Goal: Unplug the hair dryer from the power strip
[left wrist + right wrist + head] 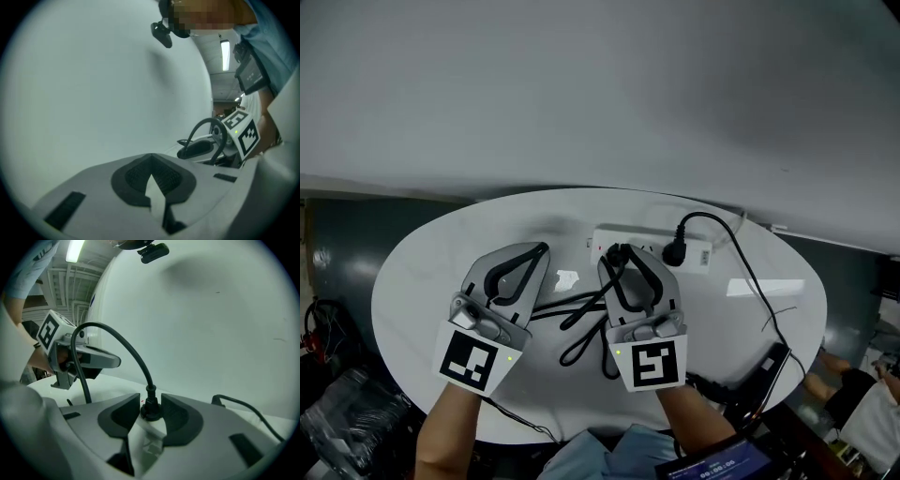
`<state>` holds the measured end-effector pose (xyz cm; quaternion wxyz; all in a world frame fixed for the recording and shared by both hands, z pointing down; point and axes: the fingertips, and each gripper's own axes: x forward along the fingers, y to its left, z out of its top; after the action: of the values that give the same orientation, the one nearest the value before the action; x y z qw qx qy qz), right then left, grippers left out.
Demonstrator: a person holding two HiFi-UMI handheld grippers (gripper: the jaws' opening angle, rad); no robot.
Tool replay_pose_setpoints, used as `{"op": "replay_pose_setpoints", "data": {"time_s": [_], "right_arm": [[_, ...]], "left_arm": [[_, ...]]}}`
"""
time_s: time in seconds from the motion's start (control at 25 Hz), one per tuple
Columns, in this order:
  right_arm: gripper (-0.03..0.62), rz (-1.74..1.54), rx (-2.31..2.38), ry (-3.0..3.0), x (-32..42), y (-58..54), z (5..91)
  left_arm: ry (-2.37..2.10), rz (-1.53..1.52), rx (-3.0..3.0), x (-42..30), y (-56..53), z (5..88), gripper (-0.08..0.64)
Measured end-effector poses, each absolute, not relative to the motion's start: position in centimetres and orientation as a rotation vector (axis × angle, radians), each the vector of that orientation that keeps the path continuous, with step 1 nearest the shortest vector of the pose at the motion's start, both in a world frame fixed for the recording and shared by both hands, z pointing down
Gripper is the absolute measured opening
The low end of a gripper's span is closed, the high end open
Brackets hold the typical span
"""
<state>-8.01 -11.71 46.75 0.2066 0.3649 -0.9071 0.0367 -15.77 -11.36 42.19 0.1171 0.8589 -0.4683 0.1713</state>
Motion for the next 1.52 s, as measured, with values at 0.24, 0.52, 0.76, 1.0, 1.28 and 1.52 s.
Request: {"op": "replay_pose_setpoints", "data": {"time_s": [0.24,0.52,0.76,1.0,1.28,1.52], "right_arm": [[0.130,0.080,1.057,-2.497,-8.1,-11.9,46.6],[0.093,0.093,1.068,-2.469,-7.9,-11.6,46.6],[0.086,0.091,1.045,-2.453,-7.8,-11.5,46.7],[0.085,0.108,1.032,-2.444,-7.8,-11.4,46.9],[0.086,0.120,1.017,-2.439,-7.9,-11.2,47.1],[0.086,0.113,1.019,-2.437,-7.8,-11.1,47.1]], "left_arm": [[-1.235,0.396,2.648,-12.7,-12.4,41.6,0.000],[-1.013,0.538,2.802,-9.5,-12.0,43.4,0.000],[-0.965,0.556,2.817,-8.1,-12.0,44.2,0.000],[-0.994,0.570,2.830,-8.0,-12.9,45.0,0.000],[-0.983,0.553,2.816,-8.2,-13.1,46.3,0.000],[-0.964,0.646,2.803,-8.3,-13.0,47.2,-0.002]]}}
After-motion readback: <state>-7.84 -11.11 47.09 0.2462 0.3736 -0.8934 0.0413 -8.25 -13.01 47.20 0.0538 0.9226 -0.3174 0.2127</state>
